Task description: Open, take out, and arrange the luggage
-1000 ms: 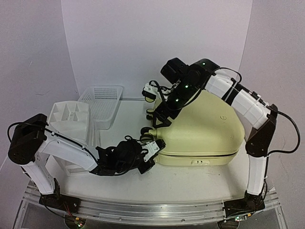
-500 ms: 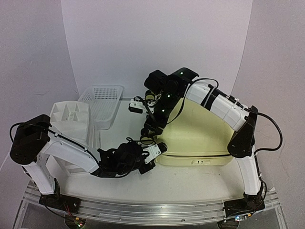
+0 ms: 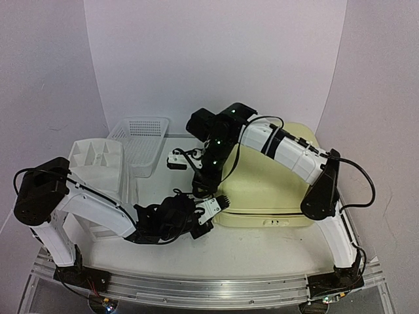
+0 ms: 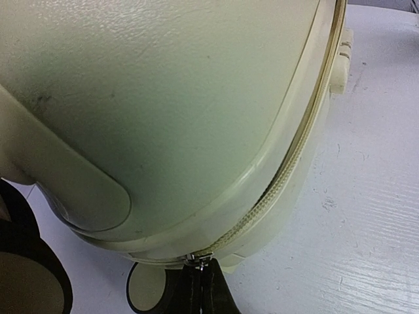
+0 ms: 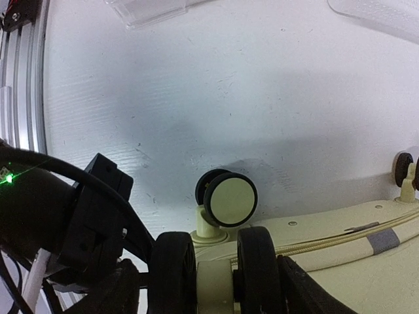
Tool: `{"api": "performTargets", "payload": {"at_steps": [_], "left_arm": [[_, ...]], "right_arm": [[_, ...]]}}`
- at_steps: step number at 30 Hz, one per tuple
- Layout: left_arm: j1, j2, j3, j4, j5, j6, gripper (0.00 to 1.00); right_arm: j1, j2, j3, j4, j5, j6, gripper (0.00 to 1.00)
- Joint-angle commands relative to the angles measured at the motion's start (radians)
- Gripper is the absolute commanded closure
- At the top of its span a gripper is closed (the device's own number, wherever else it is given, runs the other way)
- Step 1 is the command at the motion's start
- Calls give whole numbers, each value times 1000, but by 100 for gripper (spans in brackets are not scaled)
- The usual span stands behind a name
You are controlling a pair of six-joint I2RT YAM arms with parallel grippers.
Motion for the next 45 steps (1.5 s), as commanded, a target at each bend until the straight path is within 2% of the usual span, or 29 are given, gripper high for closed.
{"api": "performTargets", "payload": {"at_steps": [1,8,15,23,31,42,45], "left_arm": [[-5,-7,-9,83,21,-17,100],[-5,-55,-76,87,-3,-68,100],[18,-87,-123,134,34,-94,100],[135,-196,-209,204,229,-154,100],[184,-235,-262,300,323,-181,100],[233,-175,-248,459,319,-296,100],[233,-145,-244,495,361,-297,100]], "right_arm": [[2,20,43,-36,-3,-8,37],[-30,-43,-36,-42,-63,-17,71],[-77,-121,-119,-38,-211,-47,93],[-158,-197,-215,-4,-376,-46,96],[-232,-218,-251,28,-590,2,100],[-242,-229,-293,46,-569,26,100],[-242,-235,-296,79,-541,129,82]]}}
